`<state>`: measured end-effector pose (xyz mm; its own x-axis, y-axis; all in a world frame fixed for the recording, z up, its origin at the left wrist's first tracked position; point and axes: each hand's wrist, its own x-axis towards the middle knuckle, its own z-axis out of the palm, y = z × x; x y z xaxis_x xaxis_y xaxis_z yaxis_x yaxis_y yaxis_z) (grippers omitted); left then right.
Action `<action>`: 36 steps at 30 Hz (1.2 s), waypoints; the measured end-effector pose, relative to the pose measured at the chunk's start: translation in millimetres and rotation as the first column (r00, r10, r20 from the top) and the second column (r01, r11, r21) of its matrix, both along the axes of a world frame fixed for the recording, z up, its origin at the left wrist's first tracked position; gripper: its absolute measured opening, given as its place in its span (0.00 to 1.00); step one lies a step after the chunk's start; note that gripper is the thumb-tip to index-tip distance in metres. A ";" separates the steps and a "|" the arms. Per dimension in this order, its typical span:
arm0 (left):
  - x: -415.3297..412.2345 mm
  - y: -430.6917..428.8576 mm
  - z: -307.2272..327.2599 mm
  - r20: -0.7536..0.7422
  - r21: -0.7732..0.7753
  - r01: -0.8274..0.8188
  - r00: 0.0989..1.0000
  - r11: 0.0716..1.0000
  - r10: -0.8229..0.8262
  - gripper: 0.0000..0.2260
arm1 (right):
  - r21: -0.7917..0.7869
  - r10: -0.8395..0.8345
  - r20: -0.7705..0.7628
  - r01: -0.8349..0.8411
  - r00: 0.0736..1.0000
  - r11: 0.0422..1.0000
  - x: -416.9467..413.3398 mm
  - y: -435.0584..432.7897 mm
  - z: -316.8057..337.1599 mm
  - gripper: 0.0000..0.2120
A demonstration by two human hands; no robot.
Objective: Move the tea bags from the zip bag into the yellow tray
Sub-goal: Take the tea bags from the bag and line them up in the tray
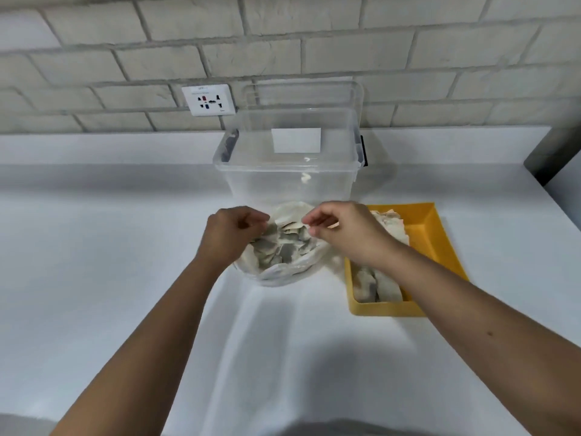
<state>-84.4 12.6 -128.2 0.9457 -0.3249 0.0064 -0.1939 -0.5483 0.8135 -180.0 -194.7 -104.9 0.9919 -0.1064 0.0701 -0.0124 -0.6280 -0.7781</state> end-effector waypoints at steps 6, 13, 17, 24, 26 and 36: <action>0.7 0.2 -29.9 0.279 0.565 -0.068 0.954 0.822 -0.112 0.08 | -0.196 0.092 -0.135 -0.118 0.986 0.973 37.5 42.8 -43.7 0.12; -1.2 -6.1 -53.9 0.187 0.561 -0.089 0.982 0.823 -0.021 0.14 | -0.333 0.043 -0.260 -0.131 0.965 0.934 47.7 43.7 -60.3 0.13; -0.6 -4.8 -60.1 0.123 0.454 -0.145 0.987 0.879 0.099 0.09 | -0.274 0.023 -0.237 -0.090 0.971 0.958 44.4 42.3 -62.7 0.12; -14.0 0.2 -34.7 -0.241 -0.222 -0.257 0.949 0.940 0.203 0.05 | 0.084 -0.024 -0.145 0.037 0.989 0.996 29.3 36.3 -52.1 0.14; -24.6 -2.0 -28.4 -0.394 -0.376 -0.297 0.909 0.878 0.138 0.06 | 0.256 -0.008 -0.173 0.053 0.985 0.965 26.0 36.8 -49.0 0.21; -40.0 4.1 -18.9 -0.539 -0.546 -0.354 0.842 0.759 0.005 0.08 | 0.264 -0.036 -0.090 0.059 0.995 0.963 21.9 40.0 -34.7 0.10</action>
<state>-124.5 16.7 -147.1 0.9144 -0.2375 -0.3278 0.3611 0.1126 0.9257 -158.1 -154.7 -139.6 0.9863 -0.1568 -0.0504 -0.1096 -0.3959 -0.9118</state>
